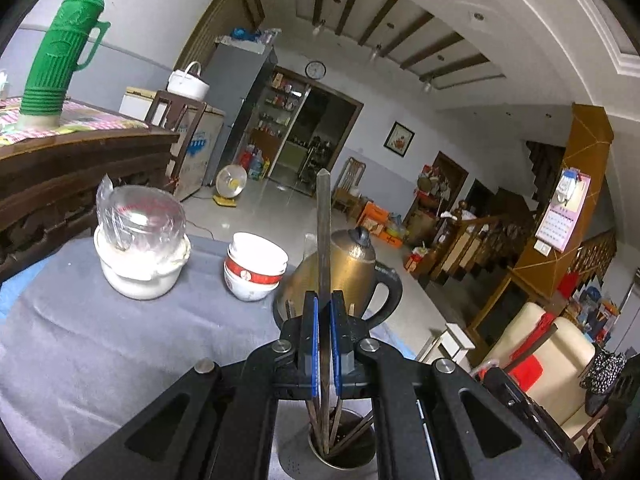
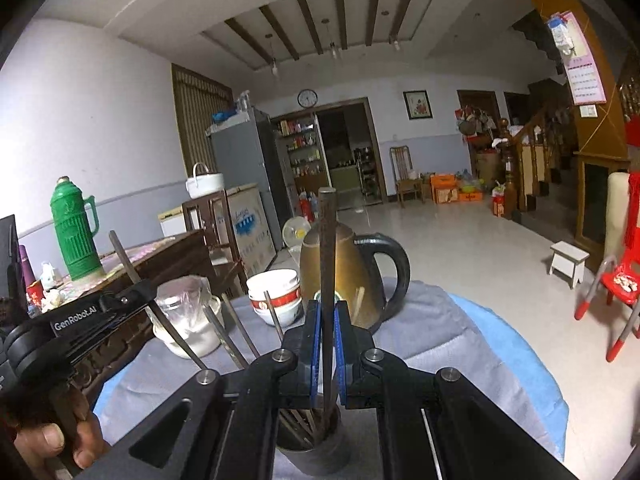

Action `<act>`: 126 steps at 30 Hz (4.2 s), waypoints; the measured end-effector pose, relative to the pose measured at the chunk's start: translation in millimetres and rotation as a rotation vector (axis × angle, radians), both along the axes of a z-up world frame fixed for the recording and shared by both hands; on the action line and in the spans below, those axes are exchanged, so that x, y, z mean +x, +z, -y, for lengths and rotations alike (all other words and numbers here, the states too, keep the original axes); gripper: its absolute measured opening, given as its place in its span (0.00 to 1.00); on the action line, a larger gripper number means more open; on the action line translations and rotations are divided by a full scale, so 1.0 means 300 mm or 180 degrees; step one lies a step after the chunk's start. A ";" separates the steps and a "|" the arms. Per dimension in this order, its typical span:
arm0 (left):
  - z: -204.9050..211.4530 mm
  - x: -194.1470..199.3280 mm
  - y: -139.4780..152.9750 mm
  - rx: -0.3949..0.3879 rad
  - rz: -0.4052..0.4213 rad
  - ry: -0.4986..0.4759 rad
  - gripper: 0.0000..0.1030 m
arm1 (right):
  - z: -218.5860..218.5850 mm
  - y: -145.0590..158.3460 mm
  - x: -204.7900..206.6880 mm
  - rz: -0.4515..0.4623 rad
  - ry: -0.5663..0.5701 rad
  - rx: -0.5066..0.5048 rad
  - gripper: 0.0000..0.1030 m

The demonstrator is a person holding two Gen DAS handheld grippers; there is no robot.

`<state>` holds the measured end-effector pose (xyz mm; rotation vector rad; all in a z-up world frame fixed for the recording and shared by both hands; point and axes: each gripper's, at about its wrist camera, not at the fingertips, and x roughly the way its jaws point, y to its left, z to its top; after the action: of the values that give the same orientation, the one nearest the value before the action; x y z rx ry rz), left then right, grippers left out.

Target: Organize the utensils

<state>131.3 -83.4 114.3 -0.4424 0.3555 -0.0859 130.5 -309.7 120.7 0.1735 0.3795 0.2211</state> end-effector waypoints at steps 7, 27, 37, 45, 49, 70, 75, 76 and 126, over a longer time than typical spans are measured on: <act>0.019 0.026 -0.035 0.0028 -0.0100 -0.0038 0.06 | -0.005 -0.054 0.035 -0.0142 0.0047 -0.0013 0.07; 0.068 0.062 -0.119 0.0140 -0.0430 -0.0146 0.06 | -0.042 -0.143 0.065 -0.0400 0.0094 -0.0073 0.07; 0.070 0.094 -0.160 0.0151 -0.0694 -0.0252 0.07 | -0.052 -0.152 0.073 -0.0499 0.0096 -0.0127 0.08; 0.039 0.056 -0.113 0.0119 -0.0673 -0.0201 0.26 | -0.037 -0.099 0.046 -0.0430 0.0013 -0.0110 0.69; 0.013 0.015 -0.087 0.0121 -0.0603 -0.0130 0.47 | -0.033 -0.058 0.014 -0.0324 -0.0057 -0.0124 0.71; -0.099 -0.212 -0.333 0.0611 -0.1133 -0.0151 0.75 | 0.012 -0.337 -0.266 -0.0963 -0.0056 0.0219 0.71; -0.099 -0.252 -0.391 0.0654 -0.1331 -0.0171 0.75 | -0.012 -0.378 -0.294 -0.1028 0.0067 0.0235 0.71; -0.095 -0.262 -0.397 0.0681 -0.1358 -0.0180 0.75 | -0.015 -0.382 -0.302 -0.1032 0.0094 0.0247 0.71; 0.017 -0.355 -0.262 0.1311 -0.1175 -0.0298 0.97 | -0.079 -0.226 -0.441 -0.0766 -0.0169 -0.0659 0.85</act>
<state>24.9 -88.6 35.7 -0.0293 0.7406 -0.0198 -1.9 -286.1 52.8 0.0055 0.6328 0.1073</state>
